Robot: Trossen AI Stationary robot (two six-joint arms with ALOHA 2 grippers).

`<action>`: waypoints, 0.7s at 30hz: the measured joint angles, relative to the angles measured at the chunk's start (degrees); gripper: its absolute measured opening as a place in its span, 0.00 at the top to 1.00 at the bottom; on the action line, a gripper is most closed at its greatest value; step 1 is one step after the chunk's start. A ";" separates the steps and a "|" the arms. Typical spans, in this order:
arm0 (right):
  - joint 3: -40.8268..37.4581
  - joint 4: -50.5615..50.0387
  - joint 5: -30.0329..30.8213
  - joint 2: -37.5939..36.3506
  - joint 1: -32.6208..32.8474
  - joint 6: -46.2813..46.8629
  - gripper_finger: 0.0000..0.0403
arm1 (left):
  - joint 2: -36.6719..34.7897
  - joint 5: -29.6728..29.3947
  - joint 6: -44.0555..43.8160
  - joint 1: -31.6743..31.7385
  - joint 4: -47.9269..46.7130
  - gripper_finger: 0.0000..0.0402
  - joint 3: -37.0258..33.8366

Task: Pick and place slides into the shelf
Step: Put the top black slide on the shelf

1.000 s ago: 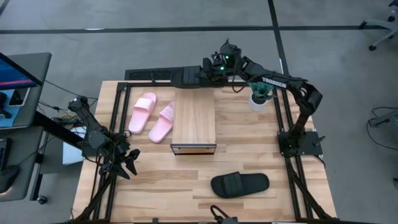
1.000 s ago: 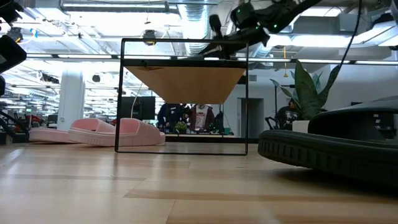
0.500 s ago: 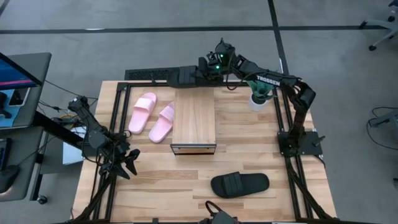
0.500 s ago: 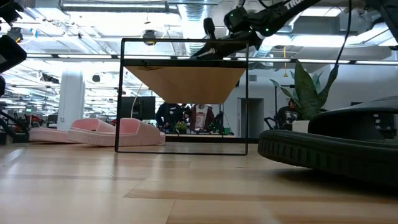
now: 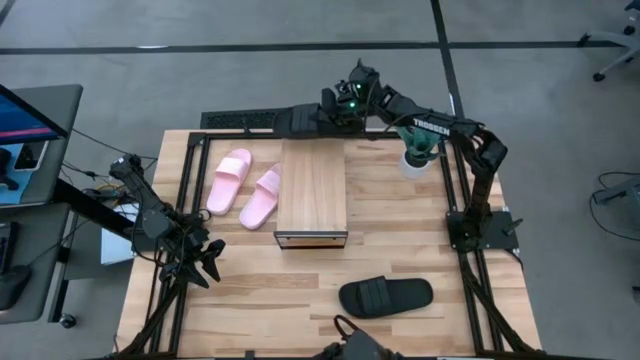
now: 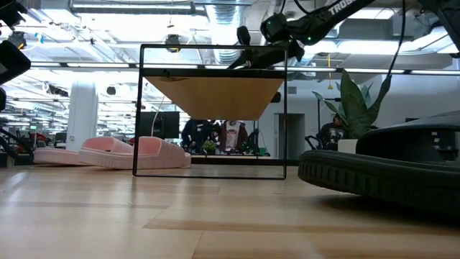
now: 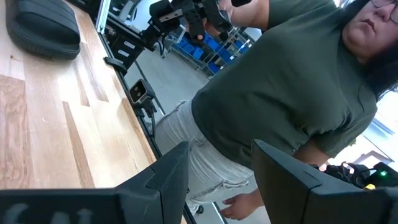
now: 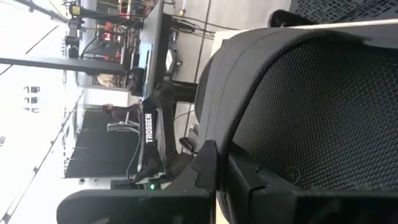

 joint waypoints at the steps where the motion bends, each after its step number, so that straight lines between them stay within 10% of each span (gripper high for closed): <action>1: 0.00 0.03 0.00 0.00 -0.11 -0.08 0.99 | -0.01 0.00 0.00 -0.02 0.00 0.60 -0.01; 21: 0.00 -0.89 -2.93 0.00 -0.38 -2.54 0.99 | -0.01 -0.01 0.00 -0.02 0.00 0.60 -0.01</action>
